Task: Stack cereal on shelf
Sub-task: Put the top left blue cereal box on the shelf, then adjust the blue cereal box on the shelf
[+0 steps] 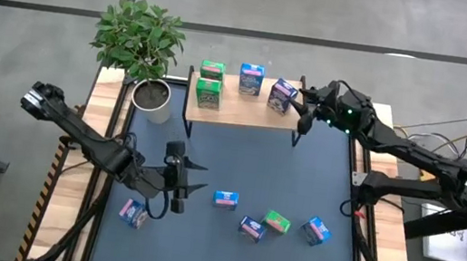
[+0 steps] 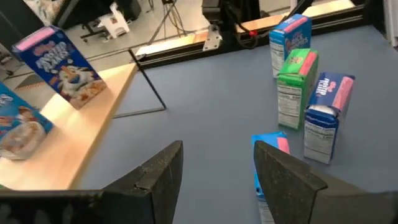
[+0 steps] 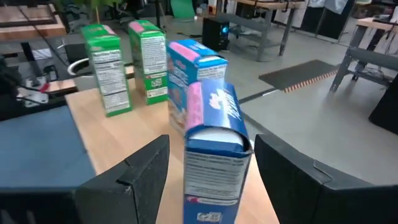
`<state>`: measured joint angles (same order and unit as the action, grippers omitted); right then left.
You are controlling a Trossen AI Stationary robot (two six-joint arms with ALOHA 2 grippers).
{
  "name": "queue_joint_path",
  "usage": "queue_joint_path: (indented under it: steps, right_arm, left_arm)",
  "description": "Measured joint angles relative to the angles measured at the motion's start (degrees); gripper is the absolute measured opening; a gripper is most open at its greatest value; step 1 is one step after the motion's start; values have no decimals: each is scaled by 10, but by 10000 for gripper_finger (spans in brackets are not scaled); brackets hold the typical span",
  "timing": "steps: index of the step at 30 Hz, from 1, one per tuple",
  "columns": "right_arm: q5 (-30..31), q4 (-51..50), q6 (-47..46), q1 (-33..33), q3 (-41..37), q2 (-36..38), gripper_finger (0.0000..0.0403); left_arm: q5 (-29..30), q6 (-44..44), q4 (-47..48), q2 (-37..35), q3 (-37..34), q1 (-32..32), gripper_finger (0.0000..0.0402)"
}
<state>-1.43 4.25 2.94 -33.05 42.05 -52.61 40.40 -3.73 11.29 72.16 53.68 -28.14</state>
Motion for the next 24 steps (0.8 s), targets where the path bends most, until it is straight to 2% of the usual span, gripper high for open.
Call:
queue_joint_path:
  steps: [8,11,14,18,24]
  right_arm:
    - [12,-27,6,82,13,30,208]
    - [68,-33,21,127,13,12,208]
    - [155,-48,45,164,12,-21,208]
    - [251,-48,63,184,12,-75,208]
    - [300,-43,78,184,18,-143,208]
  left_arm:
    - [-7,4,-58,0,-49,0,159]
    - [-6,7,-62,0,-53,0,151]
    - [-6,7,-64,0,-53,1,144]
    - [-6,7,-64,0,-53,1,137]
    - [-6,7,-63,0,-53,1,131]
